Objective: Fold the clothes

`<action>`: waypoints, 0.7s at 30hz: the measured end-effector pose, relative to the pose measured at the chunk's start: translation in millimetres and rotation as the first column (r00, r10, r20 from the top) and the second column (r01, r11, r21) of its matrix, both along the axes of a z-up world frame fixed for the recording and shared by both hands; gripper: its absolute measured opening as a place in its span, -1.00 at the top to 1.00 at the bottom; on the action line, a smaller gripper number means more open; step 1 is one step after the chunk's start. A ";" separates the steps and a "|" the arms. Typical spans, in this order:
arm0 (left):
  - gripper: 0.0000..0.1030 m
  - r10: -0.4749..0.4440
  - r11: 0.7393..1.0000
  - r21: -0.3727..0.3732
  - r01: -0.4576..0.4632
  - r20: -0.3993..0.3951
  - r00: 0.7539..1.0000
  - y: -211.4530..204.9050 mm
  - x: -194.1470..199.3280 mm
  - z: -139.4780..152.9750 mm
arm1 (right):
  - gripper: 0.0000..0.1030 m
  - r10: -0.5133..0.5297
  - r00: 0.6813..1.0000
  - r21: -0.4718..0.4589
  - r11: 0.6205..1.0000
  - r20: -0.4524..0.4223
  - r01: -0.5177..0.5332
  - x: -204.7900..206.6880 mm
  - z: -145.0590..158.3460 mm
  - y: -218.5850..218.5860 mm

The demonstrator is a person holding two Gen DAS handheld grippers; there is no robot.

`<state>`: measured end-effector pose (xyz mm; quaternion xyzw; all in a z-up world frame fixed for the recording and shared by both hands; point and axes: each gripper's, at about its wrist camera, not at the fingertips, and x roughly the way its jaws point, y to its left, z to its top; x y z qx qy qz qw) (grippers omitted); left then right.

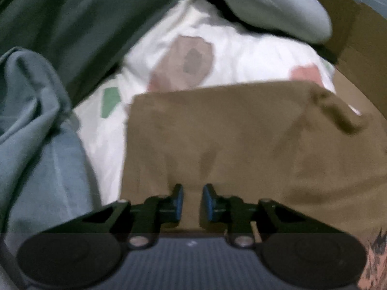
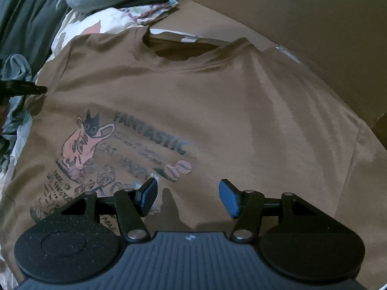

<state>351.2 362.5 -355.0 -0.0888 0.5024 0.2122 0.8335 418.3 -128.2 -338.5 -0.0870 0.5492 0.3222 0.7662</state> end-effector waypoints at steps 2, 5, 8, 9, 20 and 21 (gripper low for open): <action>0.78 -0.009 1.000 0.002 0.009 0.003 1.000 8.4 1.5 -1.2 | -0.22 -0.015 1.000 0.006 1.000 0.003 0.015 2.9 -0.4 -4.1; 0.90 0.004 1.000 -0.002 -0.004 0.007 1.000 18.8 3.2 -0.7 | -0.22 -0.041 0.999 0.012 0.999 -0.001 0.041 7.8 -3.1 -10.1; 0.62 0.048 0.996 0.069 -0.048 -0.001 0.999 24.7 5.1 6.0 | -0.22 -0.059 0.998 0.005 0.998 0.000 0.059 11.4 -7.2 -13.8; 0.59 0.068 0.994 0.089 -0.068 0.002 0.998 28.2 4.7 9.1 | -0.22 -0.064 0.998 0.003 0.998 0.000 0.064 12.2 -8.0 -14.9; 0.62 0.069 0.995 0.055 -0.077 0.134 0.989 36.9 7.5 45.0 | -0.22 -0.117 0.993 0.032 0.993 0.033 0.116 17.0 -7.8 -25.4; 0.62 0.046 0.997 0.048 -0.053 0.147 0.988 29.2 11.5 47.3 | -0.22 -0.125 0.991 0.041 0.991 0.037 0.124 17.7 -7.0 -26.7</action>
